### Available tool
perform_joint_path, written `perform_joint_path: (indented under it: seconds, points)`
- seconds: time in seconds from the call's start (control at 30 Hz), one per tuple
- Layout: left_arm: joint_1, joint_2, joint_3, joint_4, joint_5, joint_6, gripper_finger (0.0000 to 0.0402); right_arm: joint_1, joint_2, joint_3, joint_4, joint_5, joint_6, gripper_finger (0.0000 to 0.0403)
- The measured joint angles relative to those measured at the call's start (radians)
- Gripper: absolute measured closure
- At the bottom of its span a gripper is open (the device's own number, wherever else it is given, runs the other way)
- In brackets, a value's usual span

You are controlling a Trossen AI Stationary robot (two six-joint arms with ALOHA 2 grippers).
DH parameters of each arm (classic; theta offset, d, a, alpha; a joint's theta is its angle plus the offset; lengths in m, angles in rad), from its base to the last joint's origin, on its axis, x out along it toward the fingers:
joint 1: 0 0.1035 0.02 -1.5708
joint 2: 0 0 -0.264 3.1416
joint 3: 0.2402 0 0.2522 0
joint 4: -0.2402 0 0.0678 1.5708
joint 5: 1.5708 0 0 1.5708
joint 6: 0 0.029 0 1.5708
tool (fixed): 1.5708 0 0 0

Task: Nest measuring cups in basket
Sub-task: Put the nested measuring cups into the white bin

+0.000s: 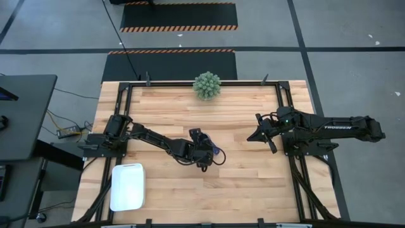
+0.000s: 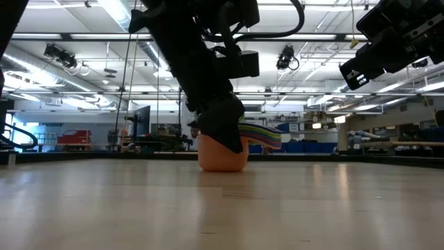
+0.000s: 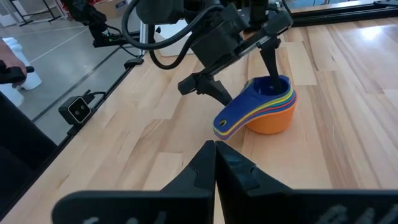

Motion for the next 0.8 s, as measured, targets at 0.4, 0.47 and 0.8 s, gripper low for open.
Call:
perform_joint_path:
  seconds: [0.4, 0.47, 0.8]
  points:
    - [0.003, 0.000, 0.000, -0.003, 0.000, -0.077, 0.0068, 0.000, 0.000, 0.000, 0.000, 0.000, 0.000, 0.0389]
    - [0.003, 0.000, 0.000, -0.002, 0.000, -0.089, 0.0068, 0.000, 0.000, 0.000, 0.000, 0.000, 0.000, 0.0389]
    - [-0.035, -0.001, 0.000, 0.020, 0.000, -0.126, 0.0068, 0.000, 0.000, 0.000, 0.000, 0.000, 0.000, 0.0389]
